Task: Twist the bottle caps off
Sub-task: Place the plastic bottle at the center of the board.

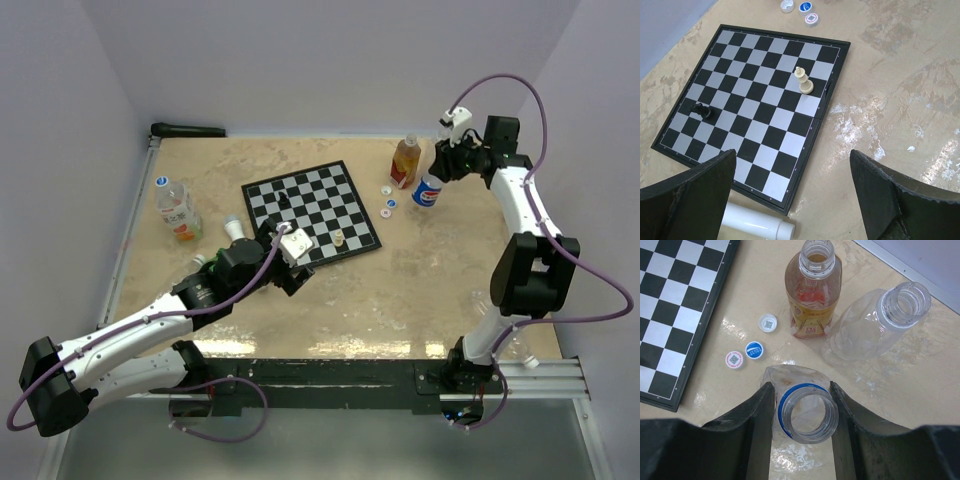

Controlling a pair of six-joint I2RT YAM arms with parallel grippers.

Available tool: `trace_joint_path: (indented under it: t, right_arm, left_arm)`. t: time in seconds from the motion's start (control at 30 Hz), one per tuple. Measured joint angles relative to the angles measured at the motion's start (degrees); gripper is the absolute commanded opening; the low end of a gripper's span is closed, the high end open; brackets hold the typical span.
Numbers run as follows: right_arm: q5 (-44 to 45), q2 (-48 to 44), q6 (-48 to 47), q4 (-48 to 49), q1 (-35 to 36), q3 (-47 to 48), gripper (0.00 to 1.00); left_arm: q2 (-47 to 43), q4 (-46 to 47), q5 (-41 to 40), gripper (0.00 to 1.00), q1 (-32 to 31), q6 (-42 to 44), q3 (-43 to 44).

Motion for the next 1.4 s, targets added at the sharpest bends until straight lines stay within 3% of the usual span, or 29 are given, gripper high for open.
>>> trace_joint_path:
  t: [0.23,0.7,1.27,1.4]
  right_arm:
    - [-0.15,-0.26,-1.88,1.53,0.00,-1.70,0.34]
    - [-0.94,-1.29,-3.89,2.69,0.04,-4.17,0.76]
    - [-1.01,-1.29,-3.91,2.45,0.04,-4.79,0.84]
    - [-1.05,-1.73,-3.96,2.34,0.04,-4.87,0.93]
  left_arm:
    - [0.00,0.00,0.00,1.00,0.00,0.00,0.00]
    - [0.00,0.00,0.00,1.00,0.00,0.02,0.00]
    - [0.00,0.00,0.00,1.00,0.00,0.02,0.00]
    - [0.00,0.00,0.00,1.00,0.00,0.02,0.00]
